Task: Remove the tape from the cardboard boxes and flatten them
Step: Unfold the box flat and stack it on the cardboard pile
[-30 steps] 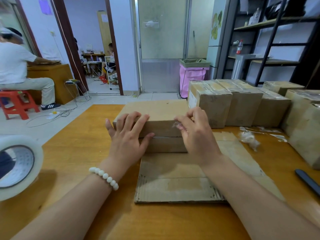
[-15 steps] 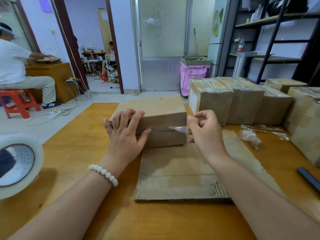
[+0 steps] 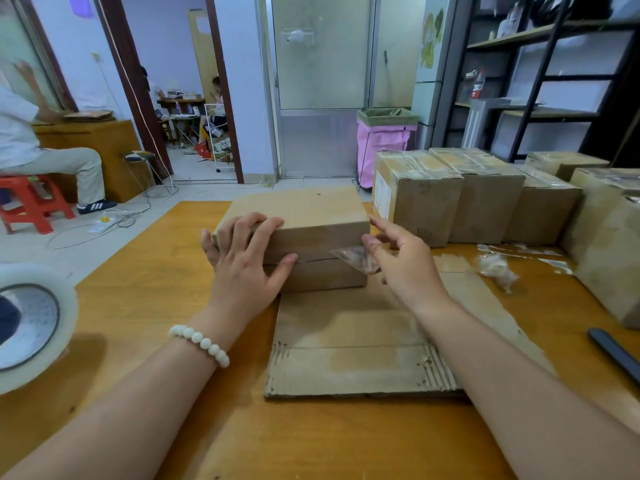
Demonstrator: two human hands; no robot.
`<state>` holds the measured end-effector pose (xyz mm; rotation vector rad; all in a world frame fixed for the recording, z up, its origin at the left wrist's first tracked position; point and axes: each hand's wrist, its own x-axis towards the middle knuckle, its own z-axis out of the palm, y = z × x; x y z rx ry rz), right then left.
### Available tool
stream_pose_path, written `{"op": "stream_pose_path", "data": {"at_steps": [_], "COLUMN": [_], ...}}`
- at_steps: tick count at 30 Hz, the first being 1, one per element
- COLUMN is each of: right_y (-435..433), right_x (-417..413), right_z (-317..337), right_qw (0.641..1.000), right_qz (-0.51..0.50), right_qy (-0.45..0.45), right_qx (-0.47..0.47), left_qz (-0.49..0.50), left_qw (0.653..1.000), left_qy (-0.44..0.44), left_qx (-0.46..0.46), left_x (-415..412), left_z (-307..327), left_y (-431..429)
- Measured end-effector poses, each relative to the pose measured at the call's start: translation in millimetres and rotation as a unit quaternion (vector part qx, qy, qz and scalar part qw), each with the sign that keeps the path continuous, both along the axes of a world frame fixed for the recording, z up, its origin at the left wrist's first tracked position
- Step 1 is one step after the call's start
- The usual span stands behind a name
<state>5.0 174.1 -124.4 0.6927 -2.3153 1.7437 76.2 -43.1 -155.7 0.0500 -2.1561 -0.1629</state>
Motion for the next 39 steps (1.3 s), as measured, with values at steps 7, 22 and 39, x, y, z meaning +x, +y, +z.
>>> {"op": "stream_pose_path", "data": {"at_steps": [7, 22, 39], "right_y": [0.4, 1.0, 2.8], "right_x": [-1.5, 7.6, -8.0], "right_z": [0.8, 15.8, -1.2], "right_qw": [0.999, 0.97, 0.942], "right_qz": [0.018, 0.02, -0.002], "right_qy": [-0.016, -0.243, -0.336], "right_qx": [0.022, -0.025, -0.019], "left_qz": [-0.007, -0.011, -0.016], "left_qw": [1.0, 1.0, 1.0], "left_qy": [-0.009, 0.001, -0.005], "left_qx": [0.017, -0.005, 0.02], "left_x": [0.8, 1.3, 1.1], "left_z": [0.5, 1.7, 1.3], "left_y": [-4.1, -0.5, -2.1]}}
